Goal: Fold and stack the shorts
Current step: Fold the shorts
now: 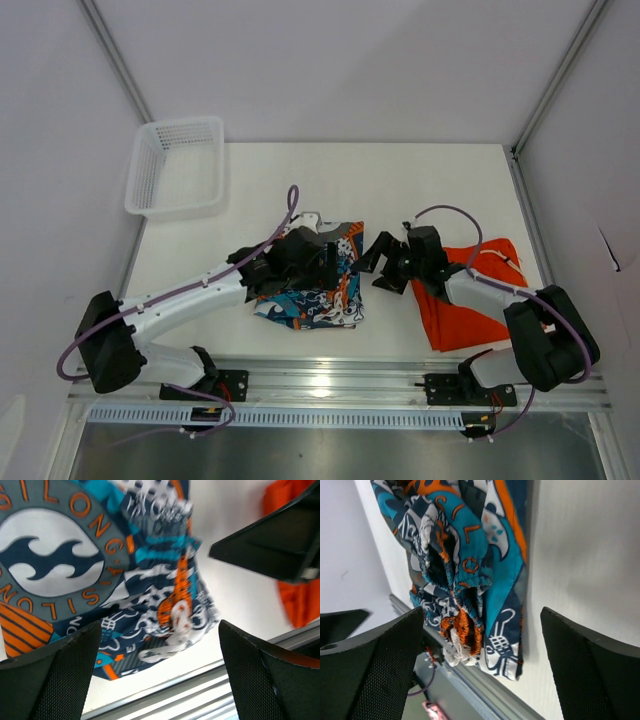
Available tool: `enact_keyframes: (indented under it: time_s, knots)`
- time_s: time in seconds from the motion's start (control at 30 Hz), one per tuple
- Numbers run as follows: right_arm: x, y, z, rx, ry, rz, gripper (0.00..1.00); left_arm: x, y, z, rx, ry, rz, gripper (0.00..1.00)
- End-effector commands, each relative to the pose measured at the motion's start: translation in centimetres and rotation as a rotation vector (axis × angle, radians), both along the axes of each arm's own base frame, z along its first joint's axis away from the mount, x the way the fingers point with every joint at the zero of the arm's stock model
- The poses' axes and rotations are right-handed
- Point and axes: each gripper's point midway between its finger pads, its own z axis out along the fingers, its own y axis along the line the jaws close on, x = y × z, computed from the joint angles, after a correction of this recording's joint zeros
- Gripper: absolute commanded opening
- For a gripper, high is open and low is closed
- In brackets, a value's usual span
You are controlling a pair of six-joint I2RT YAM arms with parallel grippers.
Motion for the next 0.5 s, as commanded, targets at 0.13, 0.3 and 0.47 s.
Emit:
enact_keyframes:
  time_s: [0.13,0.3,0.47]
  knots:
    - [1.1,3.9,4.2,0.188,-0.096,-0.091,0.99,-0.5,-0.4,-3.8,0.022,0.003,-0.083,0.98]
    - [1.8,5.3,3.8,0.183,-0.089,-0.090,0.99,-0.4,-0.9,-5.4,0.044,0.017,-0.096,0.97]
    - [2.6,5.7,1.6,0.120,-0.061,-0.102,0.99,-0.1,-1.5,-6.3,0.062,0.012,-0.103,0.96]
